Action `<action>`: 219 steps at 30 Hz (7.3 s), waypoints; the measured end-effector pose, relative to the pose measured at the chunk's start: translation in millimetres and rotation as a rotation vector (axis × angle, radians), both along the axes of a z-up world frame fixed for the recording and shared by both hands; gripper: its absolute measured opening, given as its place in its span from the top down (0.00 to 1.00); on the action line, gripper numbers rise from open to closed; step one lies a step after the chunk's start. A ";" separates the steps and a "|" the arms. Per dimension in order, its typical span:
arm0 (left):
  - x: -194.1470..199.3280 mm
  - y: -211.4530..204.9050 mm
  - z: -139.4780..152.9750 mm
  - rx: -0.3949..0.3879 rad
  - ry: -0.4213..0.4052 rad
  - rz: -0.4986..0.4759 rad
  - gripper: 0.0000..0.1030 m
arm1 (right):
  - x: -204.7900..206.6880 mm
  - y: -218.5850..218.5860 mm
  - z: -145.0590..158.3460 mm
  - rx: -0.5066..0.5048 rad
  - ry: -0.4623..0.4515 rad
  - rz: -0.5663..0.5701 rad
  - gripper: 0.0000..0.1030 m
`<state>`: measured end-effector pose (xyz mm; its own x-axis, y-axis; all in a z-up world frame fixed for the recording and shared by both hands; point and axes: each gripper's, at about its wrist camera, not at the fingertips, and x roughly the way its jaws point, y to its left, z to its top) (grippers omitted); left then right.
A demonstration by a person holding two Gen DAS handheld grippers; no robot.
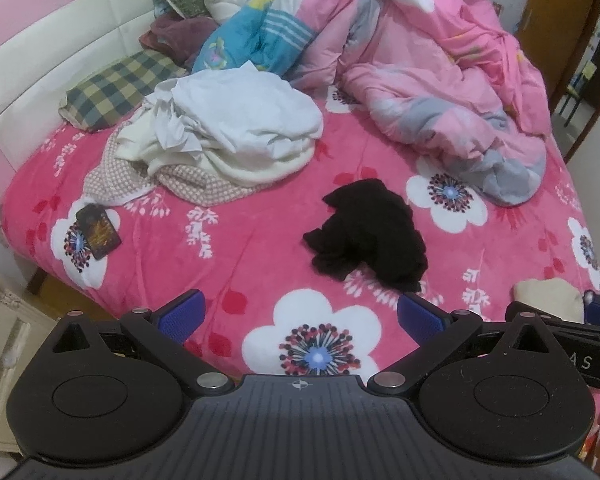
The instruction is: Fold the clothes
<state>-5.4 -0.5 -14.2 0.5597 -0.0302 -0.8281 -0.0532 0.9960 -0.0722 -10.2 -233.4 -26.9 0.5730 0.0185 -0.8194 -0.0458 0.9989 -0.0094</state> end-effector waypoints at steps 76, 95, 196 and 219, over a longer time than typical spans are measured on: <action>195.1 13.4 -176.4 0.087 -0.088 0.000 0.01 | 213.9 -29.3 -169.6 0.168 -0.098 0.139 0.21; 251.1 -37.9 -312.7 0.006 0.059 -0.209 0.26 | 319.2 31.2 -256.0 0.181 -0.105 0.374 0.46; 133.8 115.5 -286.3 -0.153 0.449 -0.214 0.55 | 231.2 -83.7 -258.5 0.179 0.170 -0.064 0.72; 240.4 -21.3 -346.6 -0.177 0.213 -0.597 0.40 | 219.1 -143.1 -193.2 0.407 -0.184 -0.211 0.90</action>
